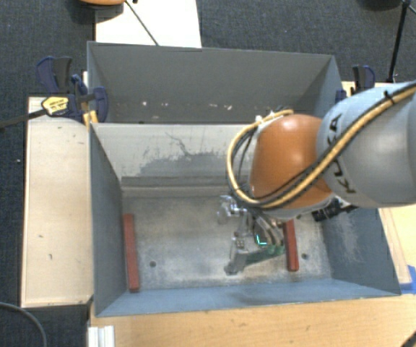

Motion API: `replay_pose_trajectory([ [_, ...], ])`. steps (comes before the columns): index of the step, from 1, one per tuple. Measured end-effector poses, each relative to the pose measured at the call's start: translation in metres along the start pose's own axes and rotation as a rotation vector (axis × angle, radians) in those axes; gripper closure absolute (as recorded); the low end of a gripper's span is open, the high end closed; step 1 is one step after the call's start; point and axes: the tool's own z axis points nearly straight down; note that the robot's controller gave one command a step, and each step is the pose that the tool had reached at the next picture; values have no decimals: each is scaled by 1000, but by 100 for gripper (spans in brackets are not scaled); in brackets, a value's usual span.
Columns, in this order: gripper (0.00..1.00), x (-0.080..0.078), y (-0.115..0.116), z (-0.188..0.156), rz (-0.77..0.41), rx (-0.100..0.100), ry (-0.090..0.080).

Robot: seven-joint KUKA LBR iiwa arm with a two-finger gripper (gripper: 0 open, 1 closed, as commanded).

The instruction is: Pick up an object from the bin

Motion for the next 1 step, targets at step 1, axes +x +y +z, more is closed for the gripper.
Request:
replay_pose_trajectory([
  [1, 0, -2, 0, -4, 3, -1, -8],
])
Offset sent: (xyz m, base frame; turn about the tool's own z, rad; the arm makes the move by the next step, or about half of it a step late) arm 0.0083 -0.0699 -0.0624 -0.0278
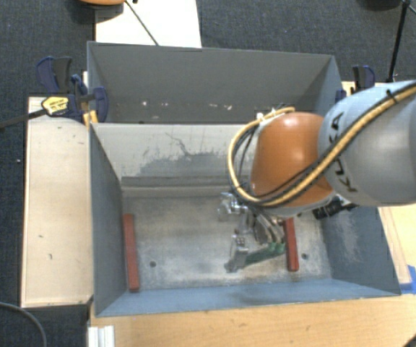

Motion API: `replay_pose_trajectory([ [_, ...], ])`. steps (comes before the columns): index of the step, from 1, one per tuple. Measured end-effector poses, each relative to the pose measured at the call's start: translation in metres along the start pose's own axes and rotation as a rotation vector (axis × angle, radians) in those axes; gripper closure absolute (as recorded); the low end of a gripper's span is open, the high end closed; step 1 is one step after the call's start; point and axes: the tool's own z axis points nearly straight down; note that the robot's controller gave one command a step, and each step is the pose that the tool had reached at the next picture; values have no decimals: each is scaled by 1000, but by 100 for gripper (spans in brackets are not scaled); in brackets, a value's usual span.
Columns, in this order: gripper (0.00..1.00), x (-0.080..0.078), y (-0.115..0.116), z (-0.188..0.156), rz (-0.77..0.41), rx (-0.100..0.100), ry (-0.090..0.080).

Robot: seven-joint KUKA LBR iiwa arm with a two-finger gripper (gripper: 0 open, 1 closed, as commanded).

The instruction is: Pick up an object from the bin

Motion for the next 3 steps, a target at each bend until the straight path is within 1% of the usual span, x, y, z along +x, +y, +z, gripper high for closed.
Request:
replay_pose_trajectory([
  [1, 0, -7, -55, 53, -31, 0, -5],
  [2, 0, -5, -79, 54, -19, 2, 8],
  [3, 0, 16, -110, 36, -11, 1, 2],
])
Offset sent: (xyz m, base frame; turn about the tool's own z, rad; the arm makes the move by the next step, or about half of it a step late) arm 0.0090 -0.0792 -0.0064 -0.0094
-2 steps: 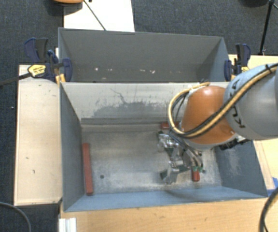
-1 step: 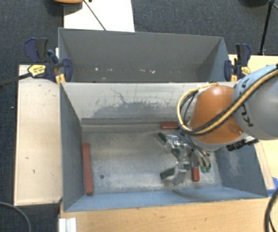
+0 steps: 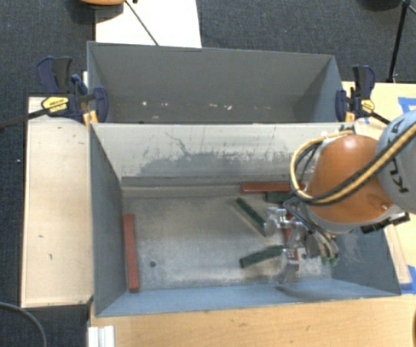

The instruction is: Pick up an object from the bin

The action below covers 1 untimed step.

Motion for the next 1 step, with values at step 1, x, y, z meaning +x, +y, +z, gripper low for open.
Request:
replay_pose_trajectory([
  [1, 0, -7, 4, 31, -83, -1, 0],
])
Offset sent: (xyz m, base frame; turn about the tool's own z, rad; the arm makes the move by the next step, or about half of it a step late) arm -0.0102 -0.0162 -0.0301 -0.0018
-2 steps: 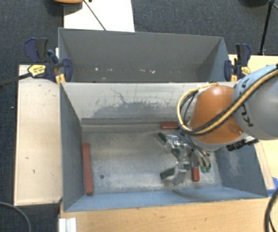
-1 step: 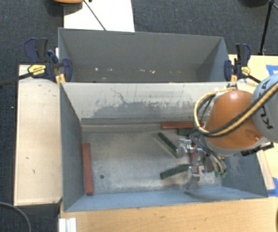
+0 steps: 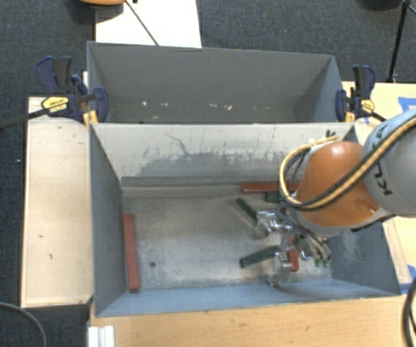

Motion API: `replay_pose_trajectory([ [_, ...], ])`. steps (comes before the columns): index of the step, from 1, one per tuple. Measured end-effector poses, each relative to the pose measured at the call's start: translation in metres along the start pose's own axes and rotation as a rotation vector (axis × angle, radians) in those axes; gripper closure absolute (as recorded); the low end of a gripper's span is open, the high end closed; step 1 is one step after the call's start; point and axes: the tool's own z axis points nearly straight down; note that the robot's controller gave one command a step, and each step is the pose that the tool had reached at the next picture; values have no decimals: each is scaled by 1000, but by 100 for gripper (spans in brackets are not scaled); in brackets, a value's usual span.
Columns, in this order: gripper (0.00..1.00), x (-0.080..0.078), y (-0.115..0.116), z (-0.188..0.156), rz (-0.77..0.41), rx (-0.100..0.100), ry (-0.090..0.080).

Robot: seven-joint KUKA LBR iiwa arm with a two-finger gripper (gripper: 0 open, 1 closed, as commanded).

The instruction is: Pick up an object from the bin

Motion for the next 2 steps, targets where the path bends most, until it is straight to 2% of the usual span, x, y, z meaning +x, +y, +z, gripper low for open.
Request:
replay_pose_trajectory([
  [1, 100, 19, -19, -1, 84, 0, 0],
  [2, 100, 19, -19, -1, 84, 0, 0],
])
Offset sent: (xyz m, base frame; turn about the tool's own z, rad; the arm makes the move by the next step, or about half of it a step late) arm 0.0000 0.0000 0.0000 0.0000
